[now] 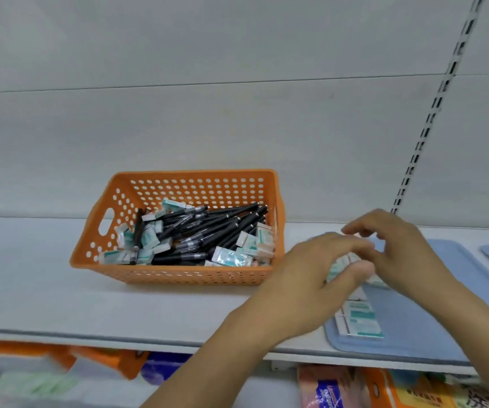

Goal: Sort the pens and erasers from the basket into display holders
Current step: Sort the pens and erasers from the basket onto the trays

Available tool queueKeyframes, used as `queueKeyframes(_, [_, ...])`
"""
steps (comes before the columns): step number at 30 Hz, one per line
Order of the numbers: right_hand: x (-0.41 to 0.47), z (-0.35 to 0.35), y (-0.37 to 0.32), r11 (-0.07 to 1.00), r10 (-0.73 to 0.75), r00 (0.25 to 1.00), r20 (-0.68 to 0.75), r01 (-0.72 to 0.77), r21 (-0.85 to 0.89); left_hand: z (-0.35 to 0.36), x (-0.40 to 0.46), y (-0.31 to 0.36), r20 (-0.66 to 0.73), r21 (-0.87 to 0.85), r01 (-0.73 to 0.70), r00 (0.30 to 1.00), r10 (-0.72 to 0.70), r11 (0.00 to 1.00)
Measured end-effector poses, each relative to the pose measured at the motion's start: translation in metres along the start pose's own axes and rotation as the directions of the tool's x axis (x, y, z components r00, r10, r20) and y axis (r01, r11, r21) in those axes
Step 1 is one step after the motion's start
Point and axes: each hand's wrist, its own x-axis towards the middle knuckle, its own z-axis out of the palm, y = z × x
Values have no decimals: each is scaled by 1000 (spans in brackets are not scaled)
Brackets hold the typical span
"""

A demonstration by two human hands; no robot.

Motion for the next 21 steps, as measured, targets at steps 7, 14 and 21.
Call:
queueKeyframes(7, [47, 13, -105, 930, -360, 900, 247, 367, 20, -104, -32, -38, -248, 225, 204, 958, -146, 953])
queueKeyframes(14, [68, 56, -130, 460, -268, 827, 495, 561, -688, -126, -18, -97, 170, 452, 346, 872, -460, 822])
queueKeyframes(21, [68, 64, -127, 493, -268, 855, 444, 518, -699, -130, 2, -112, 337, 578, 182, 835, -435, 796])
